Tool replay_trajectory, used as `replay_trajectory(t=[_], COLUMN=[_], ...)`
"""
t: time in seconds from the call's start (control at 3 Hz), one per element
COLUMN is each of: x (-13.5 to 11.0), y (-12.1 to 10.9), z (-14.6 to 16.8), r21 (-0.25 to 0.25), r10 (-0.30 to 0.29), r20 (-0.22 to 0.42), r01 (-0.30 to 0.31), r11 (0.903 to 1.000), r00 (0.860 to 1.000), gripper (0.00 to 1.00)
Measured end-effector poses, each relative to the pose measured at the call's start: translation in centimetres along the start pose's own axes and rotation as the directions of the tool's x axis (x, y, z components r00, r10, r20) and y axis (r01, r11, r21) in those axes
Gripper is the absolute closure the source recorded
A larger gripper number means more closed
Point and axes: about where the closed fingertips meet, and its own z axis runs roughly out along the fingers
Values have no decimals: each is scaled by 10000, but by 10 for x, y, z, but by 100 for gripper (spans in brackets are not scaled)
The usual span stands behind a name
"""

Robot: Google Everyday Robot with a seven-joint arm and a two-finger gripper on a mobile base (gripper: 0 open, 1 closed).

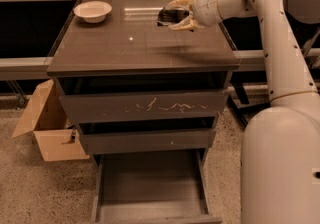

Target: Pick rxbar chocolate from bottom drawer and place on counter

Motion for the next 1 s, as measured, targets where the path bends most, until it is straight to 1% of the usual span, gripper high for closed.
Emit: replay_trajectory(t=[0.33, 0.67, 1.0], x=[1, 1, 1], y=[0, 0, 0], z=[0, 0, 0], r21=[-12, -12, -12], r10=[15, 15, 15], r20=[-13, -13, -13], r01=[-15, -15, -15], r11=[10000, 10000, 10000], r00=[10000, 10000, 10000], gripper=[28, 3, 0])
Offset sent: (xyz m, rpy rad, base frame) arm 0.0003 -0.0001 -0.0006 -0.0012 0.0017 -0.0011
